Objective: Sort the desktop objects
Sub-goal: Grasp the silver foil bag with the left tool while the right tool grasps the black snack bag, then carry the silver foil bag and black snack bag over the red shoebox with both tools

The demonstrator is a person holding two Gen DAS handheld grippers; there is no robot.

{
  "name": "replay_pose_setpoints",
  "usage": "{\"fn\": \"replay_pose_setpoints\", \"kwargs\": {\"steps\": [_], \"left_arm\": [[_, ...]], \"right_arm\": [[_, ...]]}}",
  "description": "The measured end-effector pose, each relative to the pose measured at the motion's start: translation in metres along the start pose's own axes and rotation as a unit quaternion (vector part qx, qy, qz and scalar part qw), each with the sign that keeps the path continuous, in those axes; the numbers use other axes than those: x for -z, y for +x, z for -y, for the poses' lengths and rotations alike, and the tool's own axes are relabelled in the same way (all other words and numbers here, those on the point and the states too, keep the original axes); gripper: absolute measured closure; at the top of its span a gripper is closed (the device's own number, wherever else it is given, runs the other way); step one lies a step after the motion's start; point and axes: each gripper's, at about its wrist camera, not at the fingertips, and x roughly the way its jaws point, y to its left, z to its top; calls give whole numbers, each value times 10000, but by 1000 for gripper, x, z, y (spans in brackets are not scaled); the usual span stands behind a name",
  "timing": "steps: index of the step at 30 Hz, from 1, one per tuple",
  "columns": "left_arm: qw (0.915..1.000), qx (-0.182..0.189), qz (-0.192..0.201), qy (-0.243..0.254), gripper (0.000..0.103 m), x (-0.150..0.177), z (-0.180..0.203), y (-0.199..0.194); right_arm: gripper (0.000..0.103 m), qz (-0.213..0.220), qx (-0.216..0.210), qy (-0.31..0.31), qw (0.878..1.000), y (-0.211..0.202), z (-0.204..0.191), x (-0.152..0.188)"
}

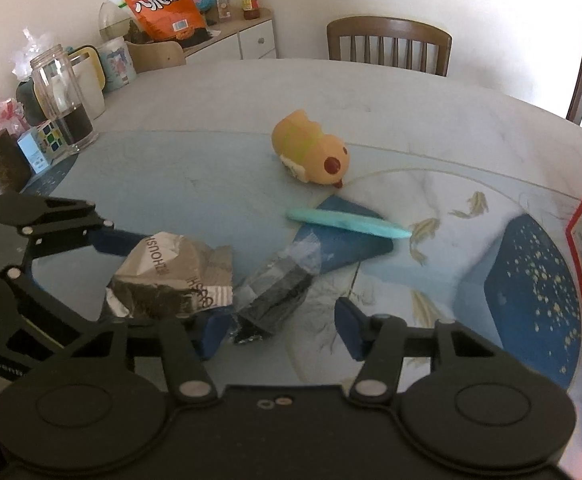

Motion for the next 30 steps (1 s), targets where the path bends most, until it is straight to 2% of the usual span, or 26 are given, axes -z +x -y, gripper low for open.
{"fn": "replay_pose_setpoints", "kwargs": {"steps": [5, 8, 13, 17, 21, 30], "left_arm": [[9999, -105, 13, -34, 39, 0, -3, 0], [9999, -133, 13, -40, 41, 0, -3, -1], [9999, -130, -18, -72, 43, -1, -3, -2], [9997, -212, -10, -121, 45, -3, -4, -3], [9996, -254, -8, -99, 46, -4, -2, -4], [9993, -367, -17, -20, 52, -11, 7, -8]], "right_arm": [[51, 75, 50, 1, 10000, 4, 2, -3], [62, 85, 40, 9, 10000, 4, 3, -3], [65, 92, 67, -45, 9999, 3, 3, -4], [76, 103, 74, -26, 9999, 0, 4, -4], [81, 86, 139, 40, 9999, -2, 7, -5], [86, 259, 232, 160, 9993, -14, 15, -4]]}}
